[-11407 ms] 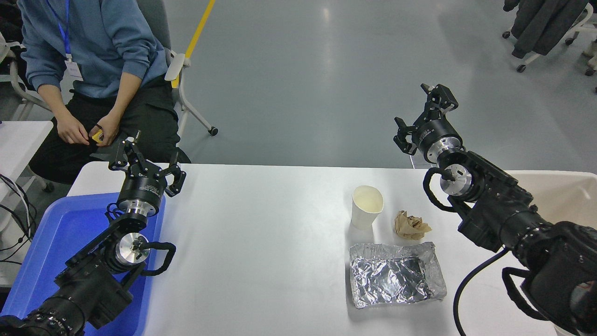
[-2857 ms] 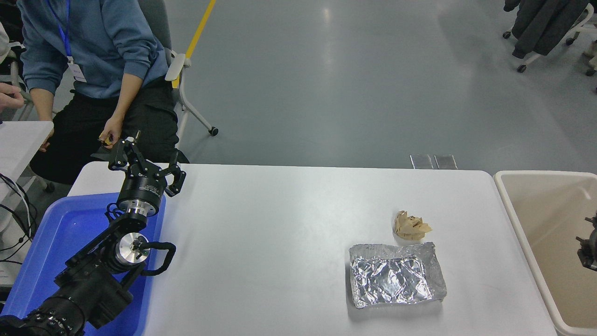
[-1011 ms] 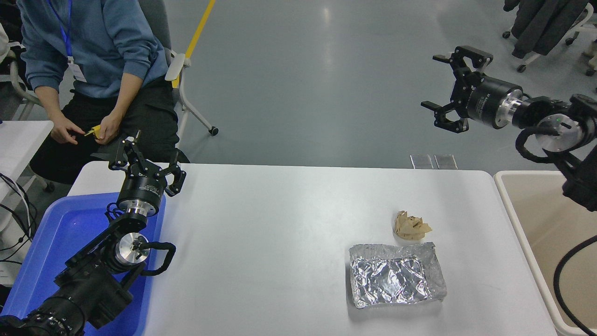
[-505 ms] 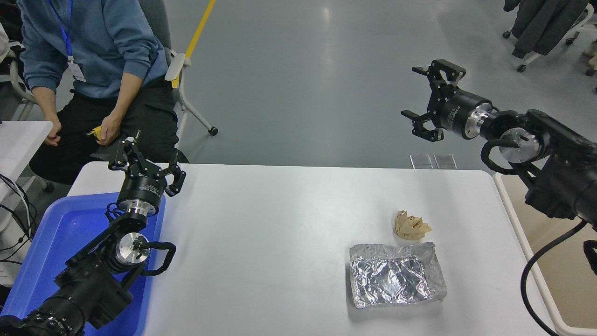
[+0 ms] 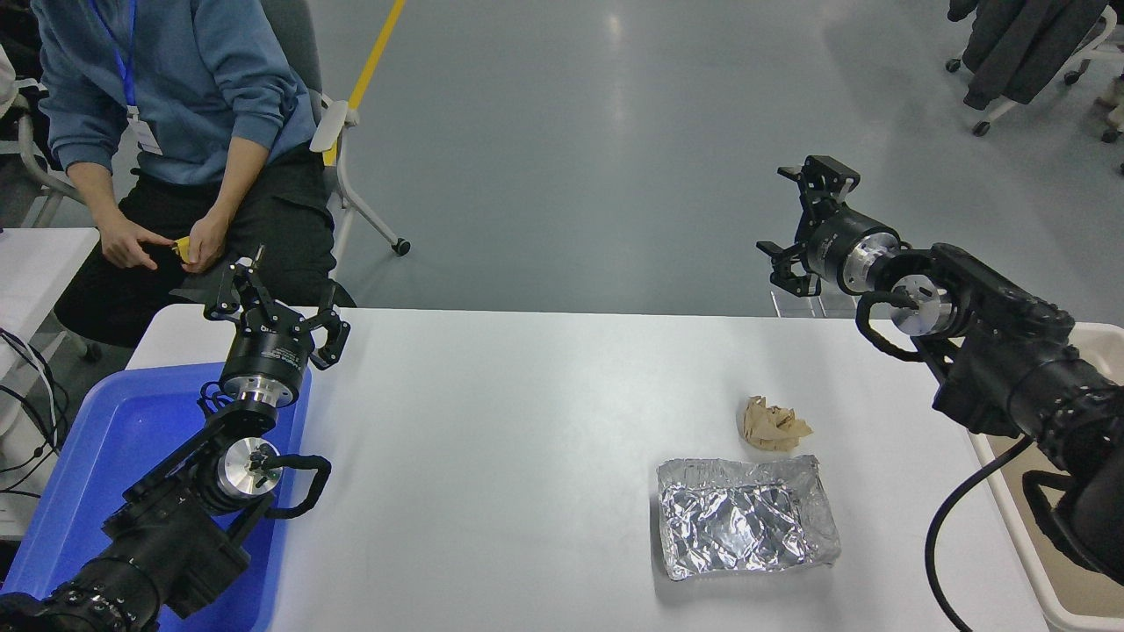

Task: Dispose of the paper cup in the dustbin

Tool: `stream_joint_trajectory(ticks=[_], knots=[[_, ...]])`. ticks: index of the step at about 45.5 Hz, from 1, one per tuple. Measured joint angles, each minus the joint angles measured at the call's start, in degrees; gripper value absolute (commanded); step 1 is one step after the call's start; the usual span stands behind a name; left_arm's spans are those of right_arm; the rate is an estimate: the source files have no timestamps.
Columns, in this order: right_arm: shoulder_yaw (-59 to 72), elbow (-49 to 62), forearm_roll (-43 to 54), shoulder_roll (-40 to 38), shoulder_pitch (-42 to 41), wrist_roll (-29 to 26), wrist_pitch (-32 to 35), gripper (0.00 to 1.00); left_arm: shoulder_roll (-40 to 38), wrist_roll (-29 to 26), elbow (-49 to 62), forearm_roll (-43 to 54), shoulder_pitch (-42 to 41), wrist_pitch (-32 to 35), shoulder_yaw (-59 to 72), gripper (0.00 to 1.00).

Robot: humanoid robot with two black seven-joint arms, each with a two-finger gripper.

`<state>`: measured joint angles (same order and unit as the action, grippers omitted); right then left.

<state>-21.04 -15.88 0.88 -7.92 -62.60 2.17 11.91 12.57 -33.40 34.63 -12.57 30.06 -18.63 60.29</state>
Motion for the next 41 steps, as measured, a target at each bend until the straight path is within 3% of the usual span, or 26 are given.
stream_joint_trajectory(ticks=[41], knots=[[-0.24,0.64,-0.76,4.33,-0.41,0.02,-0.89,0.99,0.0,0.0,0.0,0.0,0.0,0.0,0.0,1.0]])
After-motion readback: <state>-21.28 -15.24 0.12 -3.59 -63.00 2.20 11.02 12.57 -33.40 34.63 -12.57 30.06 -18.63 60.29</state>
